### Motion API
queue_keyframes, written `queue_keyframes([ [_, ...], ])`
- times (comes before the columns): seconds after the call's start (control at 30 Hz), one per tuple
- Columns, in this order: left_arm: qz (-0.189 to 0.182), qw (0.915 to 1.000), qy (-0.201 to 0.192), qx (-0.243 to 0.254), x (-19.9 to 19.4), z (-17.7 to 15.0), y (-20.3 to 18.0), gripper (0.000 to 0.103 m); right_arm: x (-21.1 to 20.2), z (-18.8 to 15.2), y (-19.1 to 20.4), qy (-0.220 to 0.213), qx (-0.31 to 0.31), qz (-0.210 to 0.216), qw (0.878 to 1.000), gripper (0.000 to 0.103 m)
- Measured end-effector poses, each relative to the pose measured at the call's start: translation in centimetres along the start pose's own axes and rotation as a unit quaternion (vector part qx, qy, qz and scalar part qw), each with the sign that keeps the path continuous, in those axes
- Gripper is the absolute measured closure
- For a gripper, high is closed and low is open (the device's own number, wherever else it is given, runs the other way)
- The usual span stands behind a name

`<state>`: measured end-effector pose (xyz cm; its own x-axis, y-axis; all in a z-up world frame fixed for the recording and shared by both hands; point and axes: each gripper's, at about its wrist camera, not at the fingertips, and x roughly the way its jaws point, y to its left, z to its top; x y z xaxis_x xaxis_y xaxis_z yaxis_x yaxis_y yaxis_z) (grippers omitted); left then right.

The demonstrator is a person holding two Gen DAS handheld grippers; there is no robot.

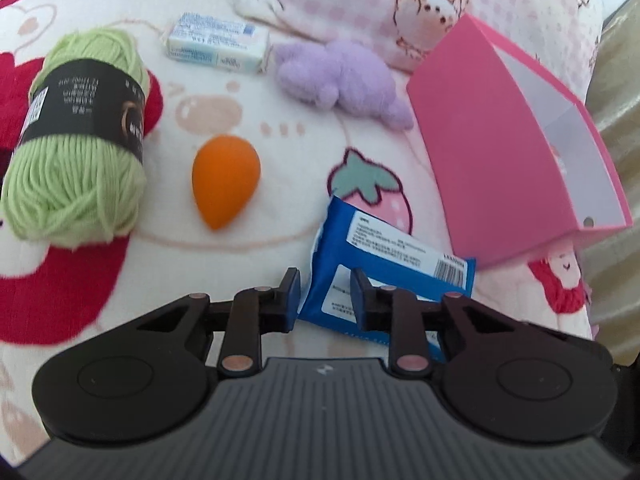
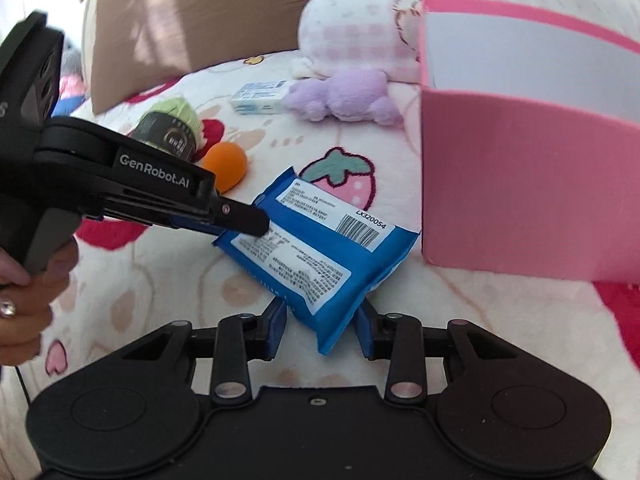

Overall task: Organize objects
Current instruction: 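Lift the blue snack packet with the left tool and turn it upright, then carry the blue snack packet with the left tool over the pink box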

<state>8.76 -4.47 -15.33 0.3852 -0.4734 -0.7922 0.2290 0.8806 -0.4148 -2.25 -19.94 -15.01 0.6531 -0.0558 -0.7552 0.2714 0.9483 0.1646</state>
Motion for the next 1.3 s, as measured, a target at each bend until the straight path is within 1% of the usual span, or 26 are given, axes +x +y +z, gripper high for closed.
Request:
queue_keyframes([
  [0.13,0.000,0.9995,0.029,-0.016,-0.3,-0.2,-0.3,0.077,-0.1,0.3,0.0,0.010,-0.014,-0.003,1.000,0.058],
  [0.23,-0.031,0.9966,0.067,-0.036,-0.5,-0.9,0.2,0.075,-0.4,0.5,-0.4,0.016,-0.007,0.000,1.000,0.051],
  [0.33,-0.034,0.9958,0.080,-0.030,-0.7,-1.4,0.2,0.074,-0.8,0.5,-0.5,0.025,-0.012,0.011,1.000,0.048],
  [0.37,-0.032,0.9956,0.082,-0.031,-0.6,-1.4,0.3,0.074,-0.8,0.5,-0.4,0.028,-0.017,0.011,0.999,0.046],
  [0.4,-0.031,0.9957,0.082,-0.031,-0.7,-1.4,0.3,0.074,-0.9,0.5,-0.3,0.030,-0.022,0.010,0.999,0.043],
  [0.43,-0.019,0.9964,0.079,-0.027,-0.8,-1.3,0.1,0.073,-0.9,0.5,-0.3,0.031,-0.027,0.007,0.999,0.041],
  [0.47,0.004,0.9975,0.069,-0.013,-1.0,-1.2,-0.2,0.071,-1.0,0.5,-0.2,0.032,-0.031,0.005,0.999,0.041],
  [0.53,0.051,0.9972,0.040,0.037,-1.4,-1.1,-1.4,0.069,-1.2,0.8,-0.1,0.031,-0.034,0.006,0.999,0.041],
  [0.57,0.059,0.9965,0.035,0.047,-1.4,-1.0,-1.6,0.069,-1.3,0.9,0.0,0.031,-0.035,0.006,0.999,0.041],
  [0.7,0.035,0.9983,0.045,0.012,-0.6,-0.9,-0.4,0.067,-1.9,1.2,-0.1,0.023,-0.030,0.005,0.999,0.040],
  [0.73,0.034,0.9984,0.044,0.009,-0.5,-0.7,-0.3,0.066,-2.0,1.3,-0.3,0.021,-0.026,0.002,0.999,0.039],
  [0.8,0.027,0.9989,0.039,0.006,-0.6,-0.6,-0.2,0.068,-2.0,1.4,-0.6,0.017,-0.017,-0.003,1.000,0.037],
  [0.83,0.010,0.9993,0.035,0.005,-0.6,-0.6,-0.1,0.068,-2.0,1.5,-0.7,0.016,-0.012,-0.002,1.000,0.037],
  [0.9,-0.025,0.9986,0.043,-0.017,-0.1,-0.8,0.3,0.068,-2.0,1.5,-0.9,0.015,-0.005,0.008,1.000,0.037],
  [0.93,-0.033,0.9982,0.044,-0.025,0.0,-1.0,0.2,0.068,-2.0,1.4,-1.0,0.011,-0.005,0.014,1.000,0.038],
  [1.0,-0.026,0.9988,0.037,-0.020,-0.3,-1.1,-0.3,0.069,-2.1,1.4,-1.1,0.007,0.000,0.024,1.000,0.042],
  [1.07,-0.027,0.9989,0.032,-0.021,-0.7,-1.2,-0.8,0.070,-2.0,1.3,-1.1,0.010,0.001,0.019,1.000,0.045],
  [1.17,-0.020,0.9990,0.036,-0.014,-0.8,-1.3,-1.3,0.070,-1.9,1.1,-1.0,0.010,-0.006,0.014,1.000,0.045],
  [1.3,-0.005,0.9991,0.036,-0.024,-0.6,-1.6,-1.5,0.070,-1.4,1.0,-0.9,0.011,-0.007,0.006,1.000,0.045],
])
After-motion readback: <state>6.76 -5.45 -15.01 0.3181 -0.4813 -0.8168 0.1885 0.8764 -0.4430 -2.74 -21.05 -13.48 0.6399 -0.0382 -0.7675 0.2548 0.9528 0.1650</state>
